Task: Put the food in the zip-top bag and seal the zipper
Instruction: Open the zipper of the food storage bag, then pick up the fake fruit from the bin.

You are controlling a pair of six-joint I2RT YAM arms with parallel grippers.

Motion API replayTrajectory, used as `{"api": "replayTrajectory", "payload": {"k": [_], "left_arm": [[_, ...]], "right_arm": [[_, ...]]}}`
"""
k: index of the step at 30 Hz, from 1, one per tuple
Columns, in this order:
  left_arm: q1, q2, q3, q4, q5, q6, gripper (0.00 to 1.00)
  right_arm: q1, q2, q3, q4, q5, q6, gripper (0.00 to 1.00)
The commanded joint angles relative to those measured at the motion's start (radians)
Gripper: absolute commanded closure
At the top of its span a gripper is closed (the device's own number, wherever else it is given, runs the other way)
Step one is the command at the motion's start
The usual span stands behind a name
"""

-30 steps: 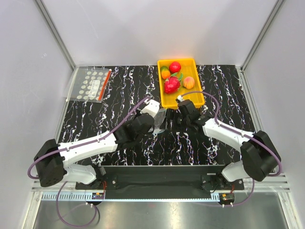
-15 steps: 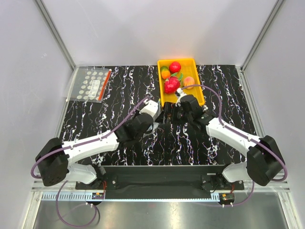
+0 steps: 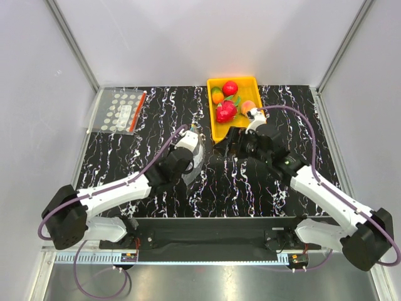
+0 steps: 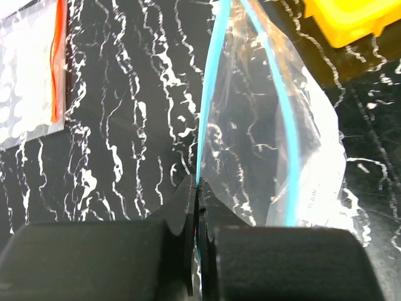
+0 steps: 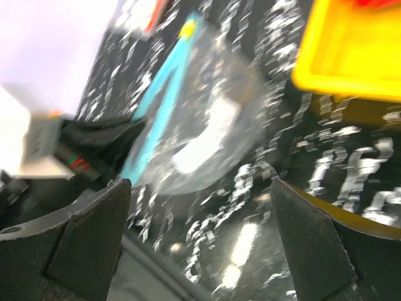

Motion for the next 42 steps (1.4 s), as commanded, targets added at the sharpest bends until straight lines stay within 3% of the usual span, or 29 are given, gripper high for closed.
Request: {"api": "replayTrajectory", "payload": {"k": [1,6,9,12,20,29,36,42], "left_arm": [[0.011,-0.048,-0.014,0.075,0.003,-0.018,1.0],[0.014,-0.067,-0.063,0.13,-0.004,-0.023,1.0],[0.013,-0.089,-0.075,0.139,0.003,-0.027,1.0],[0.014,-0.112,-0.08,0.132,-0.006,-0.018,1.0],[0.01,-0.13,-0.049,0.116,-0.165,0.074,1.0],[-0.062,0.058,-0.006,0.125,-0.17,0.111,1.0],[-0.072,0.071,-0.003,0.147,-0.046,0.078,1.0],[-0.078,0.063,-0.011,0.153,-0.053,0.077,1.0]], "right_arm": [[-0.037,-0.016,0.059,-0.077,0.15,-0.06,0.0],[-0.238,0.088,0.15,-0.12,0.071,-0.034,0.0],[-0.29,0.197,0.24,-0.137,0.116,-0.031,0.0],[-0.324,0.359,0.392,-0.188,0.213,-0.034,0.0],[-0.414,0.776,0.766,-0.249,0.16,-0.081,0.0],[-0.444,1.116,1.111,-0.37,0.153,-0.126,0.04],[-0.444,1.193,1.219,-0.404,0.19,-0.143,0.02],[-0.445,1.22,1.222,-0.41,0.224,-0.129,0.05]]}}
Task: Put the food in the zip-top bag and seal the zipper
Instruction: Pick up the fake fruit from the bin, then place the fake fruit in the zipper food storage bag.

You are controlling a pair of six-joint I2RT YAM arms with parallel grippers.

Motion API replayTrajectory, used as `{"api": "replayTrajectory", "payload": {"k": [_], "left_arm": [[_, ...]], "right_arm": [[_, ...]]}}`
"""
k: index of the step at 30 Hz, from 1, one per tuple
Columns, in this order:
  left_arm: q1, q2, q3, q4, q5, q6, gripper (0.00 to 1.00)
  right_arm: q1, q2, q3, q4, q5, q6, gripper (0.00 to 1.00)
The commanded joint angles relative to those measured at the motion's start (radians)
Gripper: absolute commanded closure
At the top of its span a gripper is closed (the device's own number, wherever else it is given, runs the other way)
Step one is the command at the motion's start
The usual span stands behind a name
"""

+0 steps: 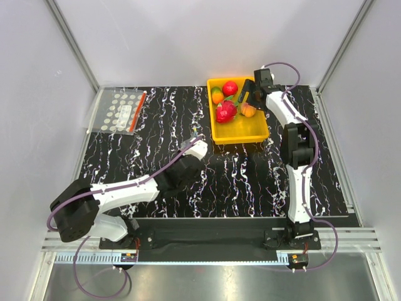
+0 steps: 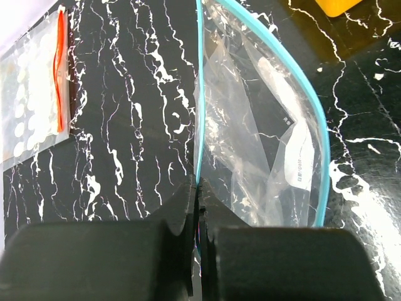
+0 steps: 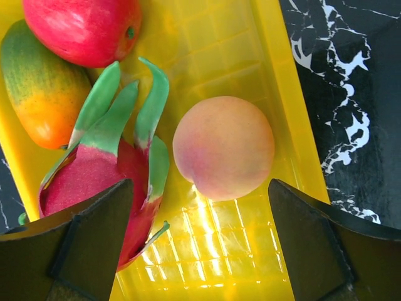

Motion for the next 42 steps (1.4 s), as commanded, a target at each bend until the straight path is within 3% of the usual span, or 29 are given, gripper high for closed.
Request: {"api": "replayTrajectory", "payload": {"k": [1,10,13,15,19,24,31,37,42], "left_arm": [[-0.005,-0.023,0.033,0.058,0.017,-0.013,1.0],[-0.005,-0.05,0.019,0.069,0.02,-0.01,1.0],[-0.005,-0.052,0.017,0.067,0.02,-0.01,1.0],[-0.005,-0.052,0.016,0.067,0.019,-0.01,1.0],[-0.006,-0.056,0.013,0.072,0.016,-0.007,1.0],[-0.012,-0.052,0.013,0.076,0.005,0.002,1.0],[-0.028,-0.061,0.002,0.103,0.025,0.007,1.0],[-0.048,-0.049,0.016,0.092,0.031,-0.002,1.0],[-0.048,-0.052,0.019,0.086,0.108,-0.022,1.0]], "right_arm": [[-0.002,0.019,0.046,-0.017,0.045,-0.002,0.05],[-0.001,0.124,0.154,-0.08,0.094,0.038,0.07],[-0.001,0.157,0.185,-0.1,0.09,0.041,0.17],[-0.001,0.144,0.165,-0.081,0.086,0.038,0.31],[-0.001,0.021,0.017,0.036,0.07,0.034,0.38],[0.002,-0.121,-0.103,0.083,0.053,0.006,0.39],[0.021,-0.447,-0.492,0.265,-0.059,-0.028,0.39],[0.119,-0.791,-0.837,0.357,-0.176,0.003,0.42],[0.264,-0.97,-1.048,0.409,-0.211,0.058,0.42]]}}
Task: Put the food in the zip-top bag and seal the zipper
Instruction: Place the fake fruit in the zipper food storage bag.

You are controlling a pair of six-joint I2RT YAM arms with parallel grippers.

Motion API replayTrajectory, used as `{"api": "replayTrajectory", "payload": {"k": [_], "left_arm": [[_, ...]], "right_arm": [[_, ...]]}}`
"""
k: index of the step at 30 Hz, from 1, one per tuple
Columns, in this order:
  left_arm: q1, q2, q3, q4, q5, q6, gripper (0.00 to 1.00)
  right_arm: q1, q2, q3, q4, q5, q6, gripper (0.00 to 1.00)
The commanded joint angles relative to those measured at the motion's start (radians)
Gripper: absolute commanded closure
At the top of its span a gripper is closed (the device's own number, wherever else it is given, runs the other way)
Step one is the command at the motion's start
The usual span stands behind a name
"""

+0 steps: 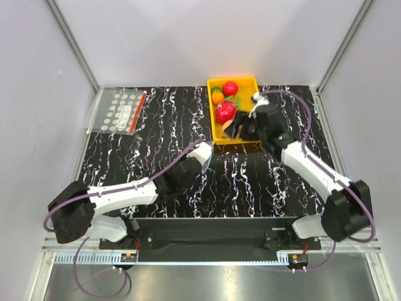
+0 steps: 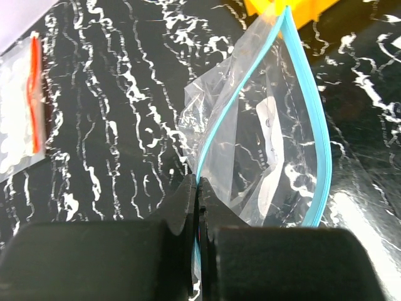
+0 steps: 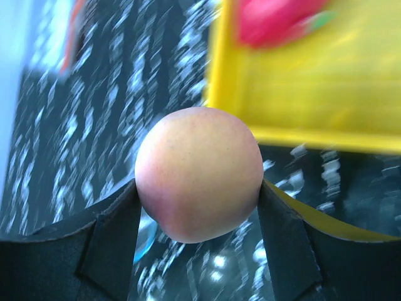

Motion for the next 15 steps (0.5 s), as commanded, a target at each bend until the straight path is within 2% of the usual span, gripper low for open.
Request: {"api": "replayTrajectory", "payload": {"k": [1,7,11,15], "left_arm": [[-0.003,-0.02,0.022,0.046,0.069,-0.022,1.0],[-0.004,-0.007,0.027,0.04,0.102,-0.074,1.0],[-0.003,0.009,0.045,0.014,0.108,-0.098,1.0],[-0.001,0.001,0.041,0.017,0.114,-0.115,1.0]], "right_arm": [[0.102,-0.117,-0.114,0.095,-0.073,0.056,0.42],[0.208,-0.229,-0.285,0.214,-0.107,0.195,0.43],[0.32,-0.205,-0.292,0.215,-0.061,0.229,0.43],[0.363,-0.137,-0.289,0.265,-0.01,0.277,0.43]]}}
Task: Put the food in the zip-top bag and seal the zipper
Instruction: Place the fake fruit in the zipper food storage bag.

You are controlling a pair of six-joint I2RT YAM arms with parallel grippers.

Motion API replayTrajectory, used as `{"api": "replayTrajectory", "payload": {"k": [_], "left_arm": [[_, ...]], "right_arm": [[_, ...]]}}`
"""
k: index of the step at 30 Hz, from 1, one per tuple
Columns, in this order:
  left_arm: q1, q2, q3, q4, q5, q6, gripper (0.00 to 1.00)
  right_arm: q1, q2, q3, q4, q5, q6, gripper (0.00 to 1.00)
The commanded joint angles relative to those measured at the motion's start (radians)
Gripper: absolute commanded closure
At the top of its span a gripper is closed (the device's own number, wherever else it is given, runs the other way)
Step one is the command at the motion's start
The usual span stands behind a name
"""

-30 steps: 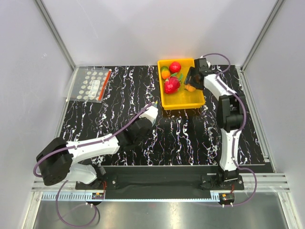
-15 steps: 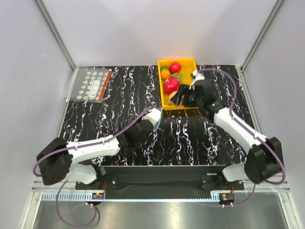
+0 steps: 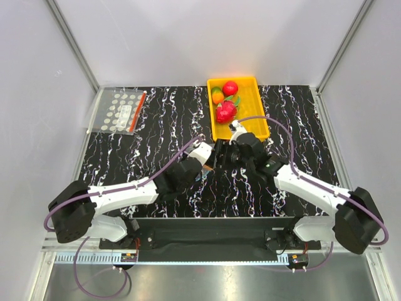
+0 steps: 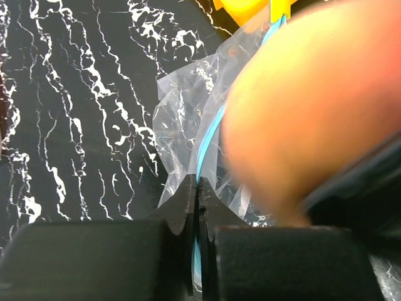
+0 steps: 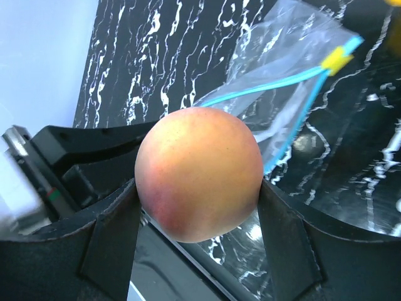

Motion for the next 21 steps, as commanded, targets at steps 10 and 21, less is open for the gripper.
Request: {"api": "replayTrajectory", "payload": {"k": [10,21], "left_arm": [[0.054,-0.1,0.017,0.026,0.099,-0.097,1.0],[0.082,-0.217,0.025,0.014,0.317,-0.195,1.0]], "right_arm": [[0.038,0.159,0.015,0.129,0.106,0.144,0.43],[0.062,0.26,0.107,0.106,0.142,0.187,0.31]]}}
